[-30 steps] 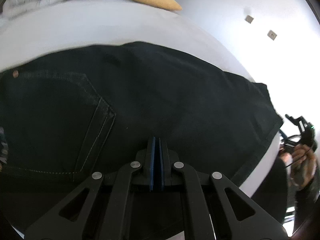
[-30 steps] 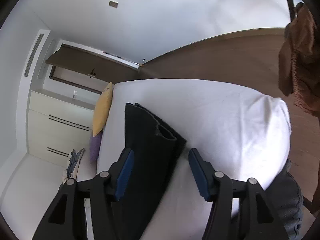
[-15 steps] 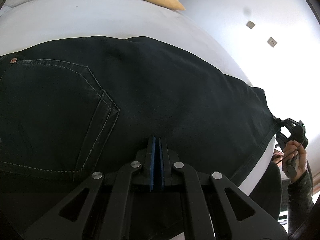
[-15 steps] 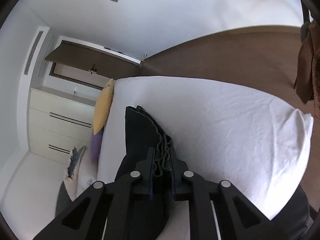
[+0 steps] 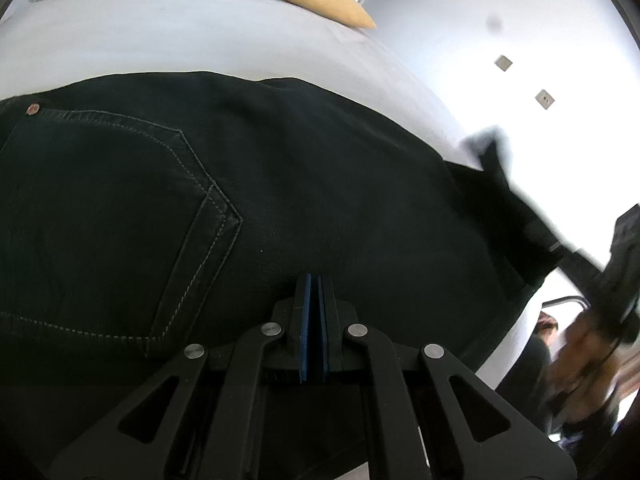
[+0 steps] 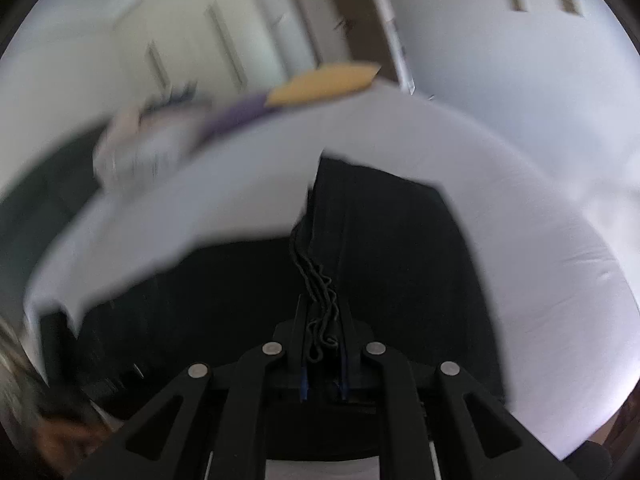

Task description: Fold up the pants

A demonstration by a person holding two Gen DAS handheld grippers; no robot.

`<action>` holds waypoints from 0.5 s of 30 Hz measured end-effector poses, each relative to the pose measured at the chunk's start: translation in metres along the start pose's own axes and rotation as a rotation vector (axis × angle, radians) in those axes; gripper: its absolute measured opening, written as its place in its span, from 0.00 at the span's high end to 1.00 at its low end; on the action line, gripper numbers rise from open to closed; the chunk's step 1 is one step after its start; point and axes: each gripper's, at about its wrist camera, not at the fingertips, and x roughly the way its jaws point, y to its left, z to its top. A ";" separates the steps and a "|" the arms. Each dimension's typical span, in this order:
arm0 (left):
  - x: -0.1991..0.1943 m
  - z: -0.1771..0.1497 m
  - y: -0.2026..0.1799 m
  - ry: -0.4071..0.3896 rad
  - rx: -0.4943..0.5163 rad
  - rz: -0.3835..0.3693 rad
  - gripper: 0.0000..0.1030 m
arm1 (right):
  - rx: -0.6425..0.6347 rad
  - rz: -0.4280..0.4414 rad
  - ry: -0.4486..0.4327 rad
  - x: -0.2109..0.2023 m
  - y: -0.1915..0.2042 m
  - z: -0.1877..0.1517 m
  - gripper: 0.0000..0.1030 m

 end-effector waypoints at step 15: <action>0.017 0.055 -0.052 0.065 -0.132 -0.265 0.10 | -0.252 -0.121 -0.053 0.003 0.047 -0.024 0.88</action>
